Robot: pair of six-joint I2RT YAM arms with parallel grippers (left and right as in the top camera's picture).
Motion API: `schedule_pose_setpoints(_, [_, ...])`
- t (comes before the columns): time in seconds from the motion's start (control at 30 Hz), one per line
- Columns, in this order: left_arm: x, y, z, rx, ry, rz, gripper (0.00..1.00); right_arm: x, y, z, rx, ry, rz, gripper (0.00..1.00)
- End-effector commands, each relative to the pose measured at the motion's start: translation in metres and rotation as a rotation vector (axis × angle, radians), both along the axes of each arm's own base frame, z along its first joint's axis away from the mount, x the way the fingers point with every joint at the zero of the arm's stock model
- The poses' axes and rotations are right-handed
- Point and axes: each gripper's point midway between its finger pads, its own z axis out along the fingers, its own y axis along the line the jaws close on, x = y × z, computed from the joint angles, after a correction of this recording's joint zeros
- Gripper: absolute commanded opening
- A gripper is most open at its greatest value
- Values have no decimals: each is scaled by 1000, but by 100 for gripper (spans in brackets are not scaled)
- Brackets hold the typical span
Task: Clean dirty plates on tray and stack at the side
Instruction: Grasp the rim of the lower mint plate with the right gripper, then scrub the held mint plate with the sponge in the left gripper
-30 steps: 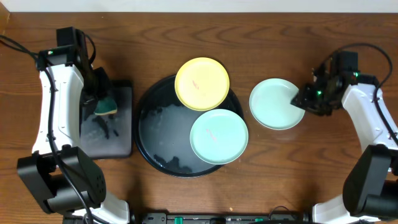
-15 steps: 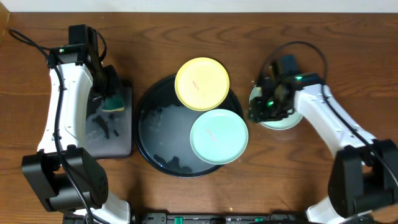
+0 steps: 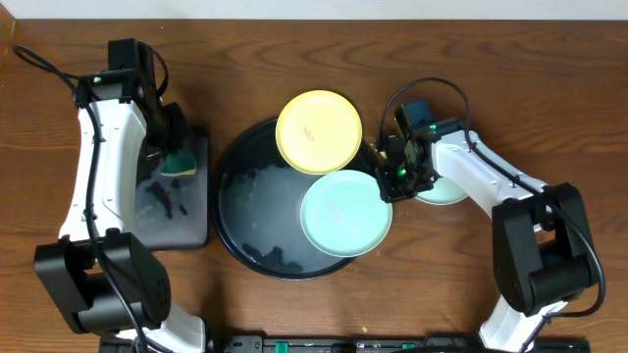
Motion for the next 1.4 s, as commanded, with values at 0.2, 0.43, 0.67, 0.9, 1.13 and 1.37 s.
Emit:
schedule_pose_setpoints(0.2, [2, 1, 4, 8, -8, -9, 8, -5, 33, 24, 47, -2, -51, 1])
schedule_pose_setpoints(0.43, [-2, 1, -2, -19, 2, 120, 7, -16, 73, 17, -4, 4, -243, 1])
schedule_pose_setpoints(0.67, [-14, -23, -20, -36, 57, 154, 7, -27, 90, -9, -85, -19, -206, 1])
schedule_pose_setpoints(0.9, [-32, -75, -48, -36, 130, 81, 8, -27, 85, -20, -82, 28, -223, 1])
schedule_pose_setpoints(1.13, [-53, -131, -65, -23, 172, -84, 7, -28, 85, -20, -82, 32, -223, 1])
schedule_pose_setpoints(1.37, [-76, -167, -85, -47, 205, -157, 7, -28, 85, -20, -83, 32, -222, 1])
